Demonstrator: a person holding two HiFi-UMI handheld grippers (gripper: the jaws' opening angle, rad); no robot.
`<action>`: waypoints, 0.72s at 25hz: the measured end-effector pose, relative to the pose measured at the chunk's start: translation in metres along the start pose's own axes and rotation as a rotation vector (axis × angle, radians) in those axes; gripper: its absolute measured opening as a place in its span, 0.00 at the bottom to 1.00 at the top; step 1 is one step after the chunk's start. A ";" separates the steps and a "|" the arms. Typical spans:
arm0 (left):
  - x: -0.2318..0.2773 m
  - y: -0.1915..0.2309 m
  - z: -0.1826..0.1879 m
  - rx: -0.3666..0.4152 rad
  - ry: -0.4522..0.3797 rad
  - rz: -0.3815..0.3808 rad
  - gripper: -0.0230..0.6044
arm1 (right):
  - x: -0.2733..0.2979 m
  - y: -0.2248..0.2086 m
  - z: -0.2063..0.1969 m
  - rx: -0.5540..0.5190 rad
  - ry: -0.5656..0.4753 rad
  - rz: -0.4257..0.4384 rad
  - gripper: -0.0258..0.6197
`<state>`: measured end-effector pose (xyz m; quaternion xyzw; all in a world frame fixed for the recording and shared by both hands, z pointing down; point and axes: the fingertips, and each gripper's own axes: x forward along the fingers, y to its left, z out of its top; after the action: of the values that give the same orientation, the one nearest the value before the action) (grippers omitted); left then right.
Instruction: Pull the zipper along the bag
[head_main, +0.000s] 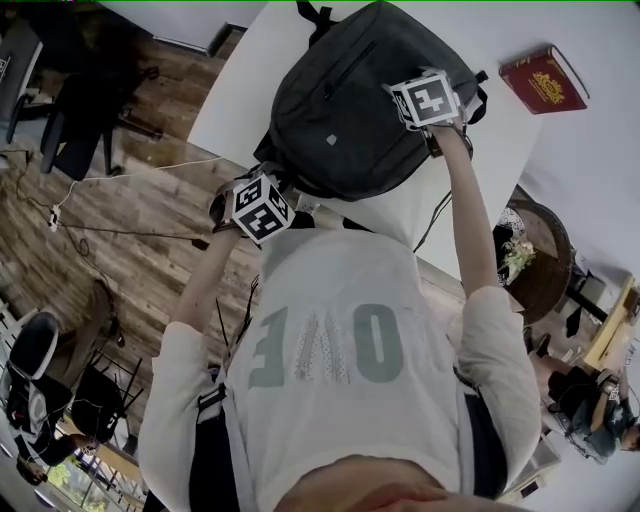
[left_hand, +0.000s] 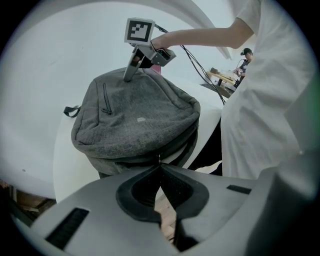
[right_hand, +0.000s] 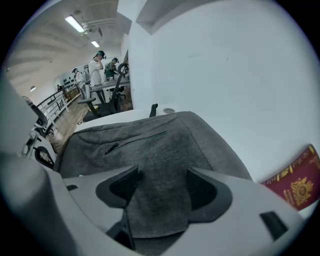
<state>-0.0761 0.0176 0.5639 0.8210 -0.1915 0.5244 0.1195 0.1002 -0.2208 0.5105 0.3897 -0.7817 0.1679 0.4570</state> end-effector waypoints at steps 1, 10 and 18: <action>0.000 0.001 -0.001 -0.020 -0.003 0.006 0.08 | 0.000 0.000 -0.001 0.027 0.006 0.015 0.53; -0.006 0.059 -0.024 -0.020 0.032 0.134 0.08 | -0.016 0.008 -0.033 0.088 0.004 0.090 0.53; 0.000 0.183 -0.014 0.126 0.132 0.253 0.08 | -0.040 0.042 -0.073 0.064 0.040 0.056 0.53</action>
<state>-0.1679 -0.1407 0.5694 0.7600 -0.2520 0.5990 0.0131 0.1218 -0.1312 0.5191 0.3786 -0.7772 0.2134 0.4551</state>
